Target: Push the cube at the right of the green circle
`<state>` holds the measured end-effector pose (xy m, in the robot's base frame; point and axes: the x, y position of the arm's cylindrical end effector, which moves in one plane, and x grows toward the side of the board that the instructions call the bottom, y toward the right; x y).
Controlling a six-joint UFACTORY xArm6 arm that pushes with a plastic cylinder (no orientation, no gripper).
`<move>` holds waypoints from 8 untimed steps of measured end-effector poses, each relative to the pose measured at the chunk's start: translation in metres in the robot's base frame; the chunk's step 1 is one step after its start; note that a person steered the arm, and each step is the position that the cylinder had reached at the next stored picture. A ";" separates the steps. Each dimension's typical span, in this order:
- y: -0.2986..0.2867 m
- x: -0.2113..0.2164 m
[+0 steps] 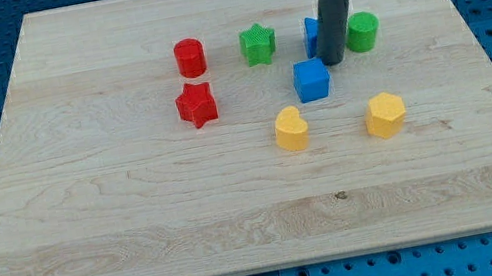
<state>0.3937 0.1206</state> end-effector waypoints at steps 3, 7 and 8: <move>-0.010 0.077; -0.103 0.050; -0.103 0.030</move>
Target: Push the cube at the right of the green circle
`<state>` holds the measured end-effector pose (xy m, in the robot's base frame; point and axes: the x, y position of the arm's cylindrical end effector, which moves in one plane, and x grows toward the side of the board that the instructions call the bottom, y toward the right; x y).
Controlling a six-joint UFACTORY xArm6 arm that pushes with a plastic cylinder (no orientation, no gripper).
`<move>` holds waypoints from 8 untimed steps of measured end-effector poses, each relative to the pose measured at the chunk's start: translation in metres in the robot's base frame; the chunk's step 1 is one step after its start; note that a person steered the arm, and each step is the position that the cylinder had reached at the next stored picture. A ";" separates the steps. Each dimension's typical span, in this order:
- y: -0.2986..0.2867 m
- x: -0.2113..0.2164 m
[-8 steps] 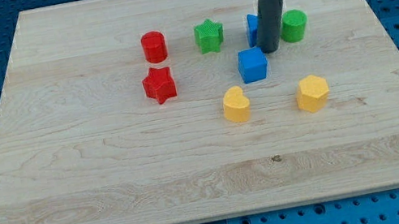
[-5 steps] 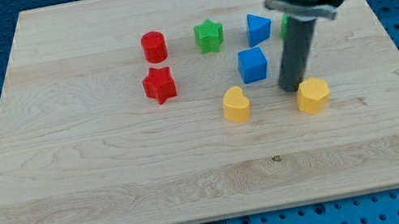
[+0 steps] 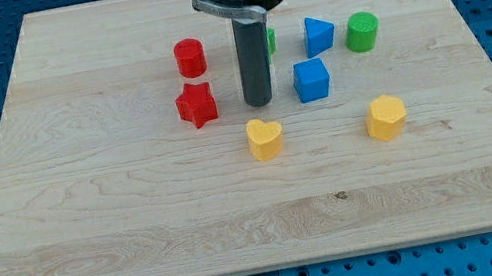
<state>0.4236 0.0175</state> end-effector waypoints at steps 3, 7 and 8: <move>0.044 0.015; 0.068 0.006; 0.068 0.006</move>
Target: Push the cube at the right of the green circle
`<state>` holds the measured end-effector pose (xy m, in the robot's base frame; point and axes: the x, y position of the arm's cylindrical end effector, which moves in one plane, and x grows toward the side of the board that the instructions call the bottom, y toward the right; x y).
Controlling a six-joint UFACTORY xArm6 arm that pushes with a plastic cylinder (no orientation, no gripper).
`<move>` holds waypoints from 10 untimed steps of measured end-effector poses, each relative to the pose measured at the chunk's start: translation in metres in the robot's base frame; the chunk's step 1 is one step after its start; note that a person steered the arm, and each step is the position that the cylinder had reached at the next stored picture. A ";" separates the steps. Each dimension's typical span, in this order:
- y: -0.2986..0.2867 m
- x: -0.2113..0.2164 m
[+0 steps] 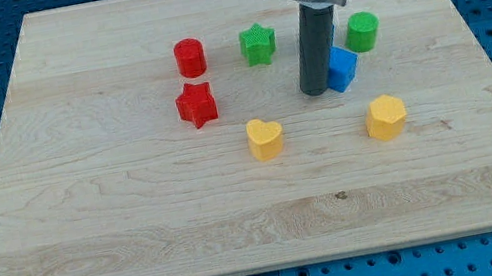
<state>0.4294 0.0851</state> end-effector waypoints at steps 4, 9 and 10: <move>0.002 -0.012; 0.093 -0.015; 0.095 -0.024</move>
